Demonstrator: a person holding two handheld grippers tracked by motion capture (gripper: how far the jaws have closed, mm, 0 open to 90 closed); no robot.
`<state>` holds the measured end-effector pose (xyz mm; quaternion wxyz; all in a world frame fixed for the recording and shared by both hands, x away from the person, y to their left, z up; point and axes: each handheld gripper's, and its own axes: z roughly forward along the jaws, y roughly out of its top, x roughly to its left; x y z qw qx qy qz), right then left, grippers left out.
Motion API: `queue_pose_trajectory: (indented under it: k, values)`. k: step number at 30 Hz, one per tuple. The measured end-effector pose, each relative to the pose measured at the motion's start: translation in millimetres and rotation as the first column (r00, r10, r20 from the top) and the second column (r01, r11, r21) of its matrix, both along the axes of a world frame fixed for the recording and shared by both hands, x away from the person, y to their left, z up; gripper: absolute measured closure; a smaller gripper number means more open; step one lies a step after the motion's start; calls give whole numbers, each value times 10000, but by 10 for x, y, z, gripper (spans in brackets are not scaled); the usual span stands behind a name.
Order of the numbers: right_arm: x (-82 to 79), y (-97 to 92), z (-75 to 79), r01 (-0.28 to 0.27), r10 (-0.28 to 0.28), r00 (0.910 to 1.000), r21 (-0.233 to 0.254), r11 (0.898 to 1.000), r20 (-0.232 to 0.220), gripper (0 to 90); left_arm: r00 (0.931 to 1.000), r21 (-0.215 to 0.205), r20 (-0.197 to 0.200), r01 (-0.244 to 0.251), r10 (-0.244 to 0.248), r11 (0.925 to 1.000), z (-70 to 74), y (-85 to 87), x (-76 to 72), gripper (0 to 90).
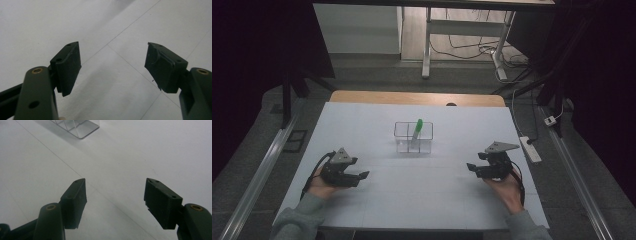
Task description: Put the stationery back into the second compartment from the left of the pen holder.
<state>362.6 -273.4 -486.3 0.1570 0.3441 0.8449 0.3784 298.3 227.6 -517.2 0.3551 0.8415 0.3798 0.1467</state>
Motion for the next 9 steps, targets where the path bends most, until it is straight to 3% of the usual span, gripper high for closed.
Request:
queue_pose_trajectory:
  k: [9]
  values:
    - [-26, -37, -16, 16, -16, 10000, 23, 10000, 31, 328, 10000, 7, 37, -3, 3, 10000, 6, -4, -3, 283]
